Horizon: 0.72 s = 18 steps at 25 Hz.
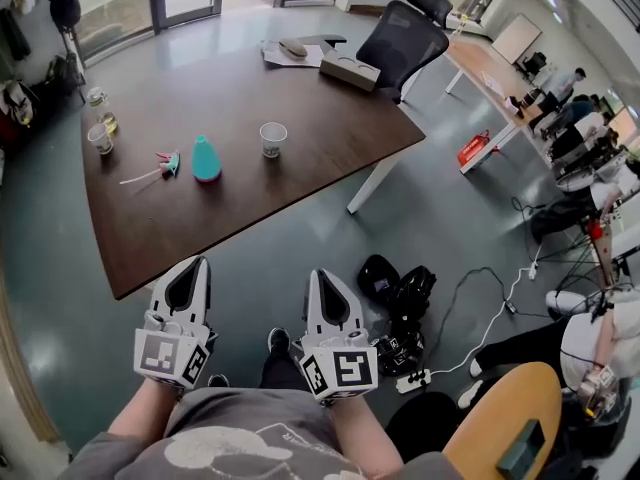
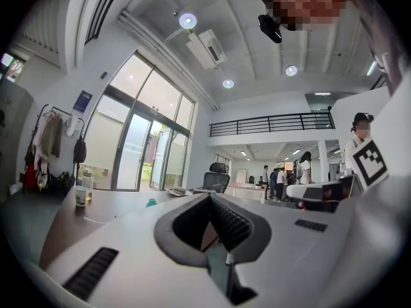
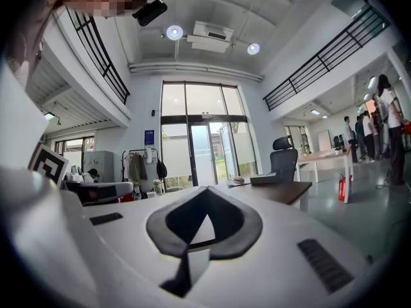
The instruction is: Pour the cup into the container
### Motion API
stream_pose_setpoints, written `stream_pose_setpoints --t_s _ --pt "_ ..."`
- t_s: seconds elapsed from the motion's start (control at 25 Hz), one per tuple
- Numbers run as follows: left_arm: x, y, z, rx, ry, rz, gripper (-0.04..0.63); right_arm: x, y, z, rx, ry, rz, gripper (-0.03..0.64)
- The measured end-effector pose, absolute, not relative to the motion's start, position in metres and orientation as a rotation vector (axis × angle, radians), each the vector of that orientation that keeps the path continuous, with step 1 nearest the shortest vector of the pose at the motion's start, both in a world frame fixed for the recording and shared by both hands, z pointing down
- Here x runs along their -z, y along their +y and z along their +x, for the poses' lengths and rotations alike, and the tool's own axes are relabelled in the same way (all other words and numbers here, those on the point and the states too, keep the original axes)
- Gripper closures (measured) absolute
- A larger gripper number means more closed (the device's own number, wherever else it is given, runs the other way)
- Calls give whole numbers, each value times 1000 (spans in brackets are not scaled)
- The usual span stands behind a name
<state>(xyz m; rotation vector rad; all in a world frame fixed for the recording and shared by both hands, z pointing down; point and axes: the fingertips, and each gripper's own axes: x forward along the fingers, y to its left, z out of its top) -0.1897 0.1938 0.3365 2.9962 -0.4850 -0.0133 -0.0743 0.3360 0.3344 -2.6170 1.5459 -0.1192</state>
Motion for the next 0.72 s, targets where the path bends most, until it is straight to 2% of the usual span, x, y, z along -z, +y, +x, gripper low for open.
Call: stream_pose_setpoints --t_s 0.44,0.72 --pt "-334 178 -83 34 -663 2973 588 -328 312 53 91 1673 -2531 629" --pt "-339 167 -74 32 -799 2924 588 -327 285 66 71 1834 -2365 629"
